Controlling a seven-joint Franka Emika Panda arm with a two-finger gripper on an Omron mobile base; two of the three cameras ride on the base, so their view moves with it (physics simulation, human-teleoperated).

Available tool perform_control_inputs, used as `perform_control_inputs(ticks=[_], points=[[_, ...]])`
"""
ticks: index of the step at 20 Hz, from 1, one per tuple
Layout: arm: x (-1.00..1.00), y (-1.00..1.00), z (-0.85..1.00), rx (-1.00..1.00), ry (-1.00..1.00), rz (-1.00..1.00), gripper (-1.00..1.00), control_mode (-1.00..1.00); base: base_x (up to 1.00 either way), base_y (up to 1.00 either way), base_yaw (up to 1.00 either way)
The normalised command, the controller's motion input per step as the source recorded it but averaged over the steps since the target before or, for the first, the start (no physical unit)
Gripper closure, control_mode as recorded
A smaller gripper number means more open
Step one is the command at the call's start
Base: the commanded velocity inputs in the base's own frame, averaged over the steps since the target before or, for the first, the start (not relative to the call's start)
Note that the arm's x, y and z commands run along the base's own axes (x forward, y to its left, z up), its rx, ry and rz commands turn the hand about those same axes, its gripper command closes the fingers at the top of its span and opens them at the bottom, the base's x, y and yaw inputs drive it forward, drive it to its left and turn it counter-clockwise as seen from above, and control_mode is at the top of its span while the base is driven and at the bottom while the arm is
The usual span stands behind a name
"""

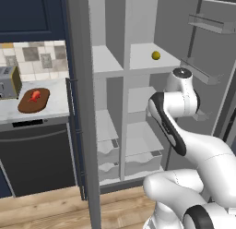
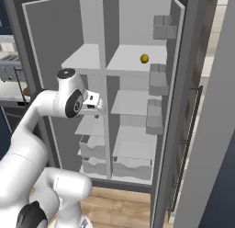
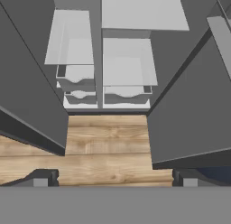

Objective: Retrieve a lemon from the fridge and place it on the cutting board with the fish.

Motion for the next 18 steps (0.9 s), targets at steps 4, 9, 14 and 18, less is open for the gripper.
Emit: perform_control_inputs(ticks=[4,9,14,18], points=[[0.00,0.00,-0.08,0.00,-0.09,-0.08,-1.00,-1.00,0.00,0.00,0.00],[0.00,0.00,-0.10,0.00,-0.08,-0.11,-1.00,1.00,0.03,0.00,-0.09],[0.00,0.00,0.00,0.00,0.00,0.00,-1.00,1.00,0.08,0.00,-0.29],[0.00,0.00,0.00,0.00,0.00,0.00,-1.00,1.00,0.09,0.06,-0.20]])
